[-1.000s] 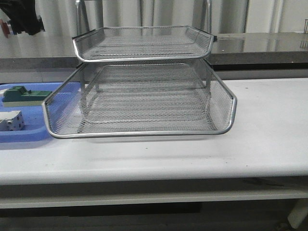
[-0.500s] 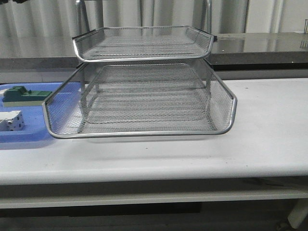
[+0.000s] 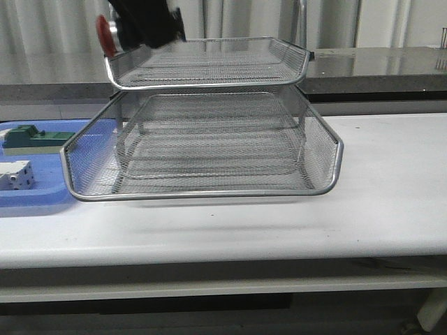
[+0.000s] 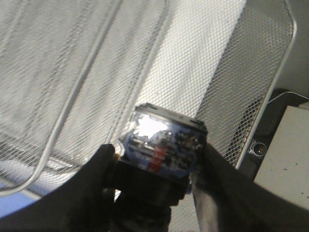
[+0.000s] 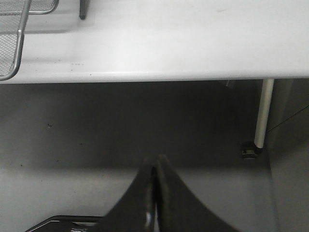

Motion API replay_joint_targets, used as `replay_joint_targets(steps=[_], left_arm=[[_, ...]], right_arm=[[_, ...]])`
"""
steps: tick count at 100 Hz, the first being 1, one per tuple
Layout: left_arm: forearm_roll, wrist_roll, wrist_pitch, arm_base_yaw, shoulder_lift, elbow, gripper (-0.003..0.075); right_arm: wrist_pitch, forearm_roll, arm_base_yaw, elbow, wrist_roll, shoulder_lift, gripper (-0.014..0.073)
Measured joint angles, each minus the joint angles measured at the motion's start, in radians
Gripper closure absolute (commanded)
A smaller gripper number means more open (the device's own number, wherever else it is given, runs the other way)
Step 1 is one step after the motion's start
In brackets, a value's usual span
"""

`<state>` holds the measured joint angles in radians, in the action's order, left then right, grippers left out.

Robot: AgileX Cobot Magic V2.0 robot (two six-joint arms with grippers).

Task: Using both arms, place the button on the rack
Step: 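Carry the button over the pulled-out middle tier and lower it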

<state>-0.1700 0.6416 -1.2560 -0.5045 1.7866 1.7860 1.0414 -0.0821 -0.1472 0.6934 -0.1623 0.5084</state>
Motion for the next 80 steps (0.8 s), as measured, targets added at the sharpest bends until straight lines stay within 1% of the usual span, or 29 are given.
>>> replay_joint_targets(steps=[19, 36, 45, 50, 55, 60, 62, 67, 72, 80], left_arm=[[0.007, 0.000, 0.012, -0.058, 0.102, -0.003, 0.0710], [0.009, 0.000, 0.055, -0.068, 0.170, -0.003, 0.0708], [0.010, 0.000, 0.061, -0.068, 0.192, -0.003, 0.0685], [0.010, 0.000, 0.063, -0.068, 0.202, -0.003, 0.0645], [0.010, 0.000, 0.063, -0.068, 0.209, -0.003, 0.0584], [0.010, 0.000, 0.066, -0.068, 0.215, -0.003, 0.0493], [0.010, 0.000, 0.066, -0.068, 0.220, -0.003, 0.0468], [0.010, 0.000, 0.066, -0.068, 0.224, -0.003, 0.0366], [0.010, 0.000, 0.066, -0.068, 0.224, -0.003, 0.0292], [0.010, 0.000, 0.066, -0.068, 0.224, -0.003, 0.0218]], right_arm=[[0.000, 0.000, 0.000, 0.000, 0.000, 0.000, 0.0661], [0.000, 0.000, 0.000, 0.000, 0.000, 0.000, 0.0661], [0.000, 0.000, 0.000, 0.000, 0.000, 0.000, 0.0661], [0.000, 0.000, 0.000, 0.000, 0.000, 0.000, 0.0661], [0.000, 0.000, 0.000, 0.000, 0.000, 0.000, 0.0661], [0.000, 0.000, 0.000, 0.000, 0.000, 0.000, 0.0661], [0.000, 0.000, 0.000, 0.000, 0.000, 0.000, 0.0661], [0.000, 0.000, 0.000, 0.000, 0.000, 0.000, 0.0661], [0.000, 0.000, 0.000, 0.000, 0.000, 0.000, 0.0661], [0.000, 0.000, 0.000, 0.000, 0.000, 0.000, 0.0661]])
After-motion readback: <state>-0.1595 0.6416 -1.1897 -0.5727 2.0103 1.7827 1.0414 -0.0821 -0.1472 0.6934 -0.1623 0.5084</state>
